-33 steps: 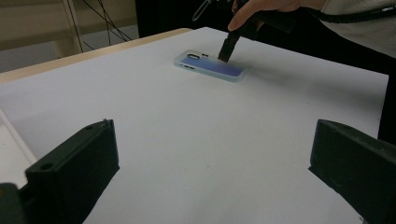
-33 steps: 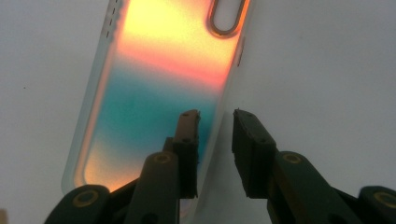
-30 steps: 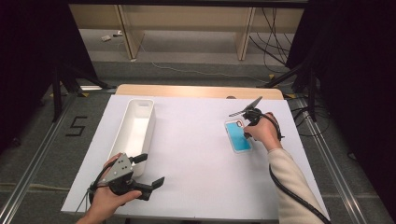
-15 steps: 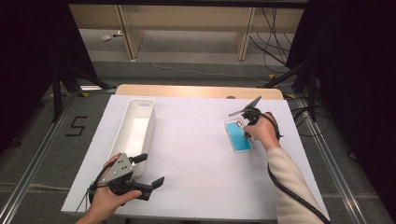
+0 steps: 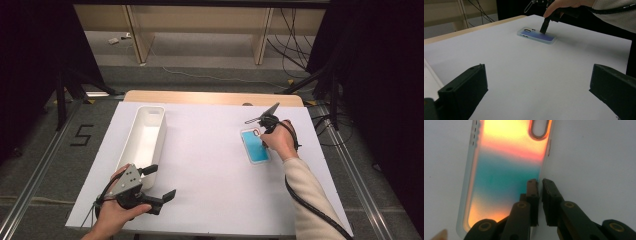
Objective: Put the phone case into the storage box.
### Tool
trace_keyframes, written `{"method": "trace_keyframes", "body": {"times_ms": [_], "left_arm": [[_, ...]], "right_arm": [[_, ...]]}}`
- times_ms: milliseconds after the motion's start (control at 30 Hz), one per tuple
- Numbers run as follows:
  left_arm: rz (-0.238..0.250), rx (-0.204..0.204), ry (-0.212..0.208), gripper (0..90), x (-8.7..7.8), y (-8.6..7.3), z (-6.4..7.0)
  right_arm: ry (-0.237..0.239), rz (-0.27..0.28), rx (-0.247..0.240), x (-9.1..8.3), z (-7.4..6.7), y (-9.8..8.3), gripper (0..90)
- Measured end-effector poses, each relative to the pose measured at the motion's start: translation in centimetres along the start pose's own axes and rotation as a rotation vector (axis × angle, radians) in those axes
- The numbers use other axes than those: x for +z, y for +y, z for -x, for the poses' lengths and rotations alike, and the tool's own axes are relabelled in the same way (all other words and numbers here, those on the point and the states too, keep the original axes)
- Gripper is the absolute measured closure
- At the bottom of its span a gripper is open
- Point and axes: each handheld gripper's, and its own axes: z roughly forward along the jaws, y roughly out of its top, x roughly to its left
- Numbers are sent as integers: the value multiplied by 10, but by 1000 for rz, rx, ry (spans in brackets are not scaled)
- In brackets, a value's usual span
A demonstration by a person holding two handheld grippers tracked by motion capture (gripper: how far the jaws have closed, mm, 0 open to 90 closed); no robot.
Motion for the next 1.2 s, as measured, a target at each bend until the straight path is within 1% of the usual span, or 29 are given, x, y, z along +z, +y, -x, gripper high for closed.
{"method": "trace_keyframes", "body": {"times_ms": [33, 67, 100, 200, 267, 333, 367, 400, 433, 467, 533, 567, 633, 667, 700, 733, 767, 800, 833, 867, 967, 1000, 1200], "left_arm": [[0, 0, 0, 7, 0, 0, 0], [0, 1, 0, 7, 0, 0, 0], [0, 0, 0, 7, 0, 0, 0], [0, 1, 0, 7, 0, 0, 0], [0, 1, -1, 7, 0, 0, 0], [-1, 3, 1, 8, 0, 0, 0], [-1, 2, 0, 8, 0, 0, 0], [-1, 10, -2, 8, 0, 0, -1], [-1, 3, 1, 7, 0, 0, 0], [0, 1, 0, 7, 0, 0, 0], [-1, 3, 0, 7, 0, 0, 0], [-1, 2, 0, 7, 0, 0, 0], [0, 1, 1, 8, 0, 0, 0], [0, 1, 0, 8, 0, 0, 0], [-1, 3, 1, 9, 0, 0, 0], [-1, 10, -3, 9, 0, 0, -1], [-1, 4, -1, 9, 0, 0, 0], [-1, 2, 1, 9, 0, 0, 0], [0, 1, 1, 10, 0, 0, 0], [-1, 2, 1, 10, 0, 0, 0], [-1, 1, 2, 11, 0, 0, 0], [-1, 1, 3, 10, 0, 0, 0], [-2, 2, 4, 11, 0, 0, 0]], "right_arm": [[-2, -1, 8, 0, -1, 0, 852], [-5, 16, 13, 1, 0, 0, 857], [-5, 9, 15, 0, 0, 0, 860], [-12, 6, 43, 0, -1, -1, 869], [-8, 7, 65, 0, -2, -1, 875], [-14, 12, 65, 0, -2, -1, 880], [-8, 11, 87, 0, -4, -1, 881], [-13, 10, 89, 0, -4, -1, 882], [-14, 3, 76, 0, -3, -1, 882], [-17, 8, 69, 0, -2, -1, 883], [-15, 3, 71, 0, -2, -1, 883], [-17, 5, 74, 0, -2, -1, 884], [-11, 6, 104, -1, -4, -1, 884], [-6, 5, 109, -1, -4, -1, 884], [12, 1, 109, -1, -4, -1, 884], [14, -1, 112, -2, -4, -1, 884], [14, 12, 99, -1, -3, -2, 884], [-17, 15, 91, -2, -3, -2, 884], [-12, 21, 109, -3, -4, -2, 884], [-10, 19, 116, -4, -5, -2, 884], [-12, 32, 106, -5, -4, -3, 884], [-6, 35, 124, -6, -5, -3, 885], [1, 64, 145, -11, -5, -5, 886]]}}
